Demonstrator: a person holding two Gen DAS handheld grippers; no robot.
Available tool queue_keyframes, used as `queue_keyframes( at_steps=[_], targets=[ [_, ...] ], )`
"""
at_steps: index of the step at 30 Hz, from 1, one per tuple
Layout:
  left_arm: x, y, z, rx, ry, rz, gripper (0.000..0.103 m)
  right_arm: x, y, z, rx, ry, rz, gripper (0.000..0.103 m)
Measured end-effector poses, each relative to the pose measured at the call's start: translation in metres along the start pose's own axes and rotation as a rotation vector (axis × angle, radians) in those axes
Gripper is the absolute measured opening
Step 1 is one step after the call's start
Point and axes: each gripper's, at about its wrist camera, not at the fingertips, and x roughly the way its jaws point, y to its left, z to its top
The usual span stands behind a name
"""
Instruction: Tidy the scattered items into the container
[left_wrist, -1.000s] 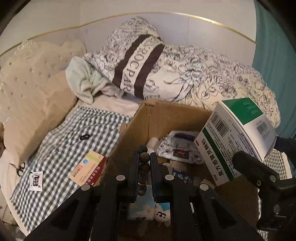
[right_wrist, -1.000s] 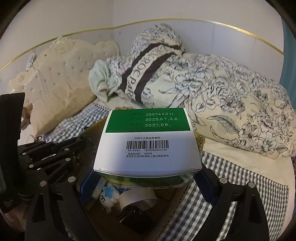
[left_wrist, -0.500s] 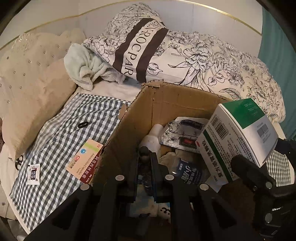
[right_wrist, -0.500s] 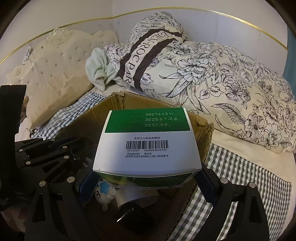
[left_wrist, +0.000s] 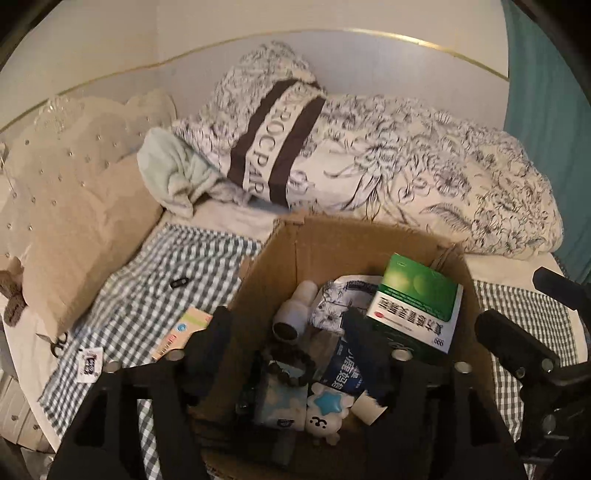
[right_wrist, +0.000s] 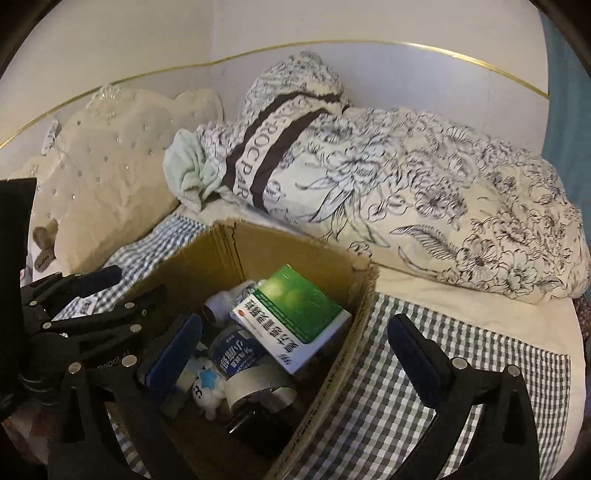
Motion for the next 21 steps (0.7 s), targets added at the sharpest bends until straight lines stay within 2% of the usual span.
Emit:
queue_keyframes(
  at_steps=[3, 11, 16, 21],
  targets=[
    [-0.013, 0.001, 0.002, -0.001, -0.031, 0.017, 0.089, -0.013, -0.001, 0.003, 0.005, -0.024, -0.002, 0.102],
    [-0.052, 0.01, 0.01, -0.043, -0.095, 0.02, 0.102, -0.049, 0.002, 0.006, 0.008, -0.08, -0.031, 0.103],
    [-0.081, 0.009, 0.017, -0.07, -0.153, -0.007, 0.103, -0.077, 0.003, 0.009, 0.009, -0.116, -0.055, 0.103],
    [-0.104, -0.001, 0.017, -0.051, -0.191, -0.024, 0.103, -0.104, -0.002, 0.011, 0.011, -0.147, -0.081, 0.103]
  ],
)
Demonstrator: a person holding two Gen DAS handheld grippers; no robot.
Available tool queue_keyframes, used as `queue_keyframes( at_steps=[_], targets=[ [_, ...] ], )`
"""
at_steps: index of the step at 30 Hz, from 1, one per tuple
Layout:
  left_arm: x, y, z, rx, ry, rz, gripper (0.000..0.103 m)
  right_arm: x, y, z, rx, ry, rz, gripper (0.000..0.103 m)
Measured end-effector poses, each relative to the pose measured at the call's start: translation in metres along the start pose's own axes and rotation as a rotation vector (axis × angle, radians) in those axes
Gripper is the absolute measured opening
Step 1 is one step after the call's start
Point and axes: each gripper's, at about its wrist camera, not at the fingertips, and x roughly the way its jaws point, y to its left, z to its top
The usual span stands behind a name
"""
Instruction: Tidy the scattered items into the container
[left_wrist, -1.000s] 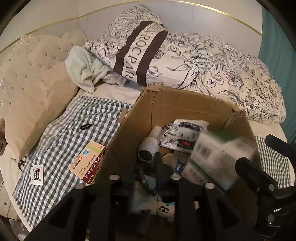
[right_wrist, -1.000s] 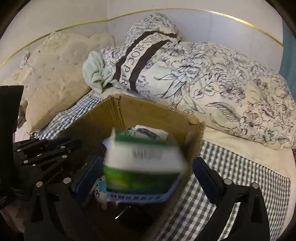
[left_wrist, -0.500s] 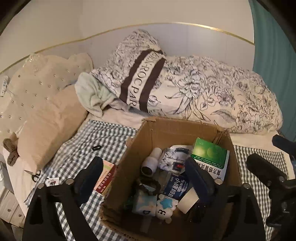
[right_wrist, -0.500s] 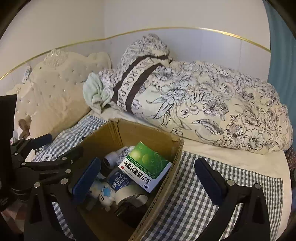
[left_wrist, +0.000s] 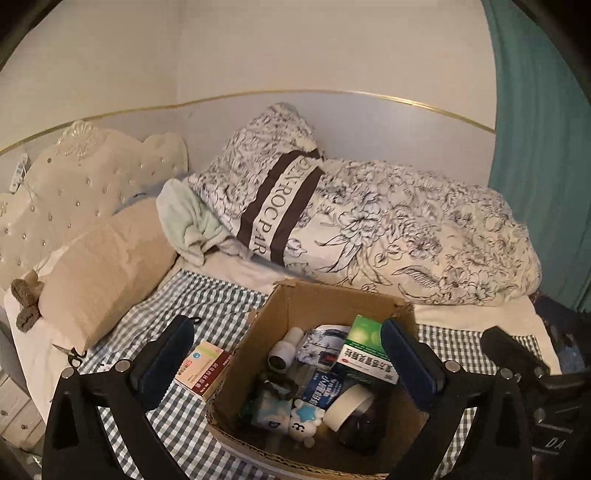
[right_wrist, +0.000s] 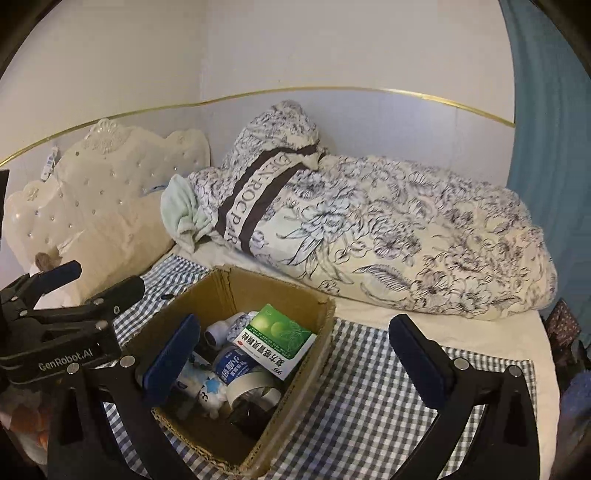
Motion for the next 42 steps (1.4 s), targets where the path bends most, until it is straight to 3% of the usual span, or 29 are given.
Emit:
queue_keyframes(
  at_steps=[18, 31, 42],
  targets=[
    [-0.05, -0.06, 0.004, 0.062, -0.054, -0.095, 0.103, -0.075, -0.044, 0.0, 0.029, -0.071, -0.106, 0.103],
    [-0.07, -0.119, -0.005, 0.074, -0.088, -0.232, 0.103, -0.111, -0.103, -0.025, 0.08, -0.081, -0.251, 0.103],
    [-0.074, -0.174, -0.022, 0.19, -0.092, -0.292, 0.103, -0.145, -0.162, -0.054, 0.157, -0.068, -0.364, 0.103]
  ],
)
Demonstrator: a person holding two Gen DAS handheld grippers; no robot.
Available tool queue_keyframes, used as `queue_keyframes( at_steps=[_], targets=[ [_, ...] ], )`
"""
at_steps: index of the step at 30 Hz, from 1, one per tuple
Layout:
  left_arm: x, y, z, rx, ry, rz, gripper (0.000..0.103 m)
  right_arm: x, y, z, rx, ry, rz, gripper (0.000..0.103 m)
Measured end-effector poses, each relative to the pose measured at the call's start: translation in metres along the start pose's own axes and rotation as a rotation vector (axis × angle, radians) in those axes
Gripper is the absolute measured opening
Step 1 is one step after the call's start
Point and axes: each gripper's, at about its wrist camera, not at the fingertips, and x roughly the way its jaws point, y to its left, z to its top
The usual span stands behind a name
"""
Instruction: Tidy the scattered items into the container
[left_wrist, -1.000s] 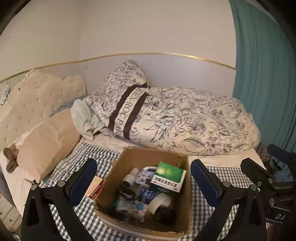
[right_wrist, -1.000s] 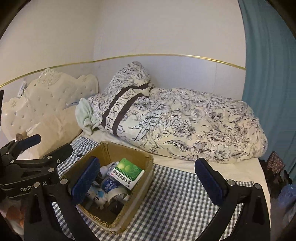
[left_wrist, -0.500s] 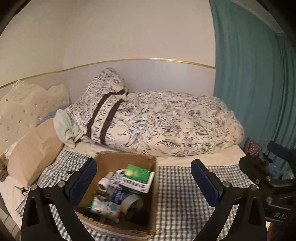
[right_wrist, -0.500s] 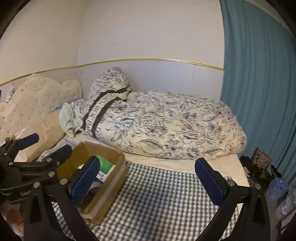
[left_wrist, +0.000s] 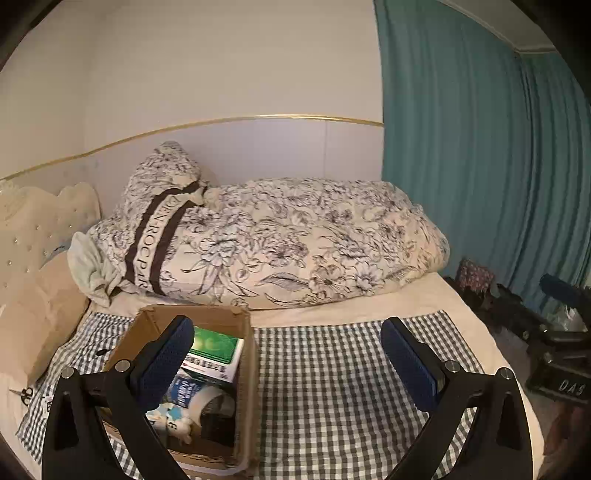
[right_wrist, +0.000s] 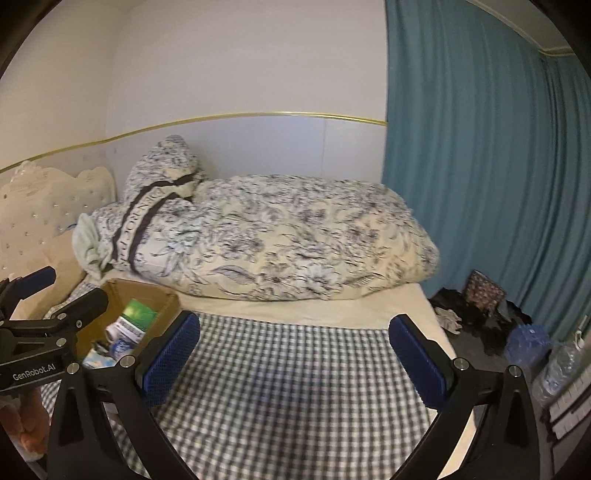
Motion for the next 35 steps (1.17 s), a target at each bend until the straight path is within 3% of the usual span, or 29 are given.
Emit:
queue_keyframes(
  at_steps=[12, 19, 35],
  targets=[
    [0.01, -0.03, -0.014, 0.03, 0.013, -0.017, 0.103, -0.01, -0.04, -0.015, 0.028, 0.019, -0.063, 0.103],
    [0.005, -0.034, -0.012, 0.033, -0.017, 0.005, 0.103, -0.004, -0.04, -0.021, 0.026, 0.03, -0.051, 0.103],
    [0.017, -0.038, -0.022, 0.008, 0.029, 0.009, 0.103, 0.001, -0.047, -0.027, 0.04, 0.049, -0.039, 0.103]
  ],
)
